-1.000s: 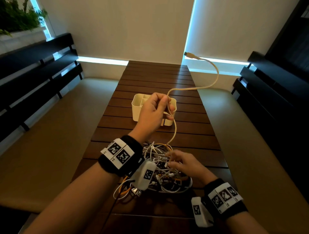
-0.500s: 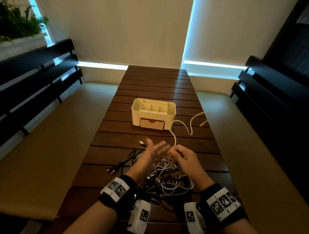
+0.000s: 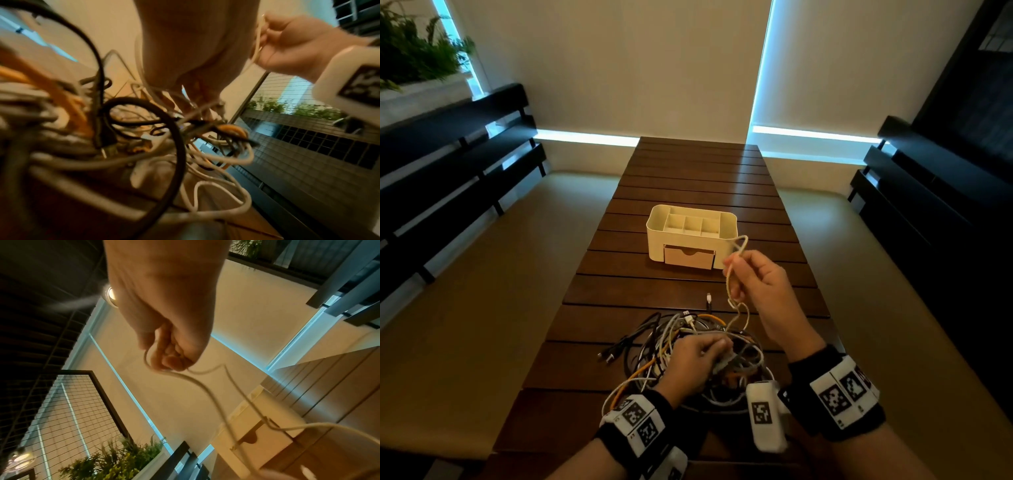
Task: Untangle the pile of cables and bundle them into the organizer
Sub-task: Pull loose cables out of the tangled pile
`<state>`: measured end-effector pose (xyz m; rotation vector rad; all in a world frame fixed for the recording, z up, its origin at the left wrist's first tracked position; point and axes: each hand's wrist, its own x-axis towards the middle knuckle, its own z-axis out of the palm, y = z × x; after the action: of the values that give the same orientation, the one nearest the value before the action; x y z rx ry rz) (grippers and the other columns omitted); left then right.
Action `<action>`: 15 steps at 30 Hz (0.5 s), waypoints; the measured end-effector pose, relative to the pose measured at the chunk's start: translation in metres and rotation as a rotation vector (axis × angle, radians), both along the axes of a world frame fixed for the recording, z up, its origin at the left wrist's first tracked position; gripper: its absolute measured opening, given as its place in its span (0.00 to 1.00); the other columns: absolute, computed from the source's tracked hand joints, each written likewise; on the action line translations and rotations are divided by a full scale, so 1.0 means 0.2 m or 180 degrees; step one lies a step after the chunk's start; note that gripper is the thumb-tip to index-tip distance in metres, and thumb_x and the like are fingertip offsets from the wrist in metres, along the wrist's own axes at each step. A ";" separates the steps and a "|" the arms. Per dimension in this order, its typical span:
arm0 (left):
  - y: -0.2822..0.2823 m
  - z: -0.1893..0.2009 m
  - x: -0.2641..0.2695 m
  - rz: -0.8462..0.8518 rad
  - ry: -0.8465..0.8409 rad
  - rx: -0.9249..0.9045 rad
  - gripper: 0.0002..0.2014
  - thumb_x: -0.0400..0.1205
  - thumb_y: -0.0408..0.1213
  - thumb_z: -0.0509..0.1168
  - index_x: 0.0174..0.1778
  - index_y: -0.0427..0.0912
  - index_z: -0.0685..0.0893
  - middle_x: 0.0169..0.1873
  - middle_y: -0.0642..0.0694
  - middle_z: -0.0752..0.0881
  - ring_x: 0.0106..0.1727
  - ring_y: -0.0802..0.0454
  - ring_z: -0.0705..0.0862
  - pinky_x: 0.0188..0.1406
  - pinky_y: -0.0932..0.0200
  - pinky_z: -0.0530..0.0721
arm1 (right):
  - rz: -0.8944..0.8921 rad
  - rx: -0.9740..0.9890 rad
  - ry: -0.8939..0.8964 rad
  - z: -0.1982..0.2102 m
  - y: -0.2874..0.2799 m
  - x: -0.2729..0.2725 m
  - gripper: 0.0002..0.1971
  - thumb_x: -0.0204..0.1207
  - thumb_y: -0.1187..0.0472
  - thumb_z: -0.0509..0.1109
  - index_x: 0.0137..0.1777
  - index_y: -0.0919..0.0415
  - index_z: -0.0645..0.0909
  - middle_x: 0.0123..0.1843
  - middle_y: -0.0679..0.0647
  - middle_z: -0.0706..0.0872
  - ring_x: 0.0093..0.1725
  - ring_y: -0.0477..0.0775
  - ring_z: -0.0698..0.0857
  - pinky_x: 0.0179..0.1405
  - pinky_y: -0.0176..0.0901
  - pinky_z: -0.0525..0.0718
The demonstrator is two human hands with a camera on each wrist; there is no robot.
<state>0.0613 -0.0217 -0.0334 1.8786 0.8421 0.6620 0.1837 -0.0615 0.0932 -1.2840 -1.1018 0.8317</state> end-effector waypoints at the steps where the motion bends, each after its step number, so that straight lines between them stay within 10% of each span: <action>1: 0.01 0.02 0.00 0.0161 -0.0100 0.0246 0.08 0.82 0.35 0.65 0.50 0.41 0.90 0.47 0.50 0.88 0.47 0.62 0.84 0.49 0.72 0.77 | 0.0079 -0.0259 -0.0151 -0.03 0.00 0.01 0.11 0.78 0.52 0.63 0.52 0.56 0.82 0.34 0.51 0.80 0.26 0.38 0.76 0.28 0.28 0.76; 6: 0.07 0.14 -0.03 0.0600 -0.0736 0.0501 0.08 0.81 0.30 0.65 0.48 0.42 0.89 0.44 0.50 0.86 0.46 0.58 0.84 0.46 0.70 0.80 | 0.0400 -0.1227 -0.1172 -0.27 -0.02 0.00 0.05 0.75 0.51 0.71 0.49 0.45 0.81 0.46 0.44 0.85 0.45 0.43 0.85 0.42 0.35 0.82; 12: 0.08 0.16 -0.02 0.0516 -0.0972 -0.0316 0.12 0.82 0.29 0.65 0.44 0.52 0.88 0.41 0.53 0.89 0.45 0.59 0.87 0.50 0.59 0.85 | 0.0428 -0.1362 -0.1716 -0.41 -0.06 -0.01 0.14 0.72 0.57 0.75 0.28 0.48 0.75 0.29 0.45 0.78 0.26 0.36 0.76 0.27 0.27 0.73; 15: 0.05 0.17 -0.01 0.0555 -0.1200 -0.0048 0.13 0.82 0.28 0.64 0.44 0.52 0.87 0.42 0.49 0.89 0.46 0.55 0.88 0.50 0.56 0.86 | 0.0542 -0.1600 -0.1889 -0.42 -0.05 0.00 0.07 0.73 0.60 0.73 0.35 0.51 0.82 0.31 0.44 0.80 0.29 0.36 0.78 0.26 0.24 0.74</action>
<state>0.0599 -0.0112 0.0007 1.6068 0.7636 1.0756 0.1838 -0.0710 0.0083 -1.9581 -1.5432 0.9148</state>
